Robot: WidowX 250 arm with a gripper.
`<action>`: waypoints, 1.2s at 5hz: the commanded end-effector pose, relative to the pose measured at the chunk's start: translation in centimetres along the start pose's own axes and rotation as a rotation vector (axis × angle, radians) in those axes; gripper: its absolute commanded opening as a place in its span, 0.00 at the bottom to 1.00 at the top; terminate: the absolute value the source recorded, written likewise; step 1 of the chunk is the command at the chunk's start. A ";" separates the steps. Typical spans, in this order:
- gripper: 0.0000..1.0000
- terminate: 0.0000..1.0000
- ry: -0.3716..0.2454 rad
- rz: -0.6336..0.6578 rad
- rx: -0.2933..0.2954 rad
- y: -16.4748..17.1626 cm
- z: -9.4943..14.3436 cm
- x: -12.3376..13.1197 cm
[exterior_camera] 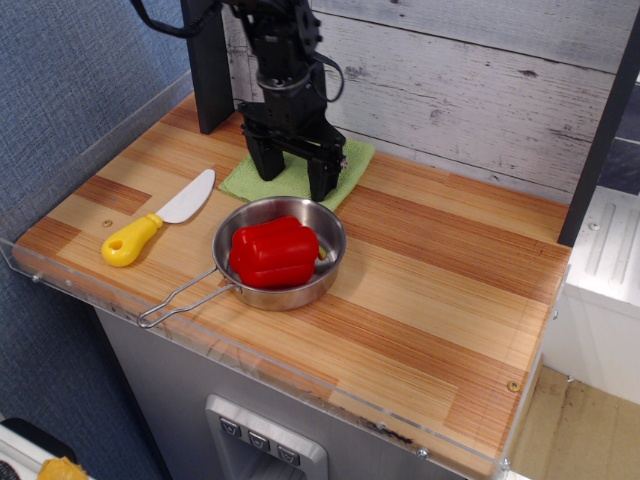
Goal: Put the cloth to the right of the pan.
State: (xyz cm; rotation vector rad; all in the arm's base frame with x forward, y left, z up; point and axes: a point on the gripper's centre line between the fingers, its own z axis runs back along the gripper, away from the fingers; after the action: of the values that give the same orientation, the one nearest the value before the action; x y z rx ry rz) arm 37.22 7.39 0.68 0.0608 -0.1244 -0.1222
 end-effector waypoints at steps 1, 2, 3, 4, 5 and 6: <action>1.00 0.00 0.050 0.010 -0.027 -0.2 -2.2 -1.2; 1.00 0.00 0.024 0.013 -0.063 -2.0 -1.2 -0.4; 1.00 0.00 0.016 0.050 -0.139 -4.4 -0.9 -0.5; 1.00 0.00 0.006 0.032 -0.152 -7.7 -0.2 -0.3; 1.00 0.00 0.005 0.019 -0.163 -10.3 -0.1 -0.2; 1.00 0.00 0.007 -0.012 -0.168 -13.4 -0.2 -0.2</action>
State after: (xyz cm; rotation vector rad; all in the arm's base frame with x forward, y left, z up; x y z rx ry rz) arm 36.96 -4.15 0.64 -0.0923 -0.1577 -0.1202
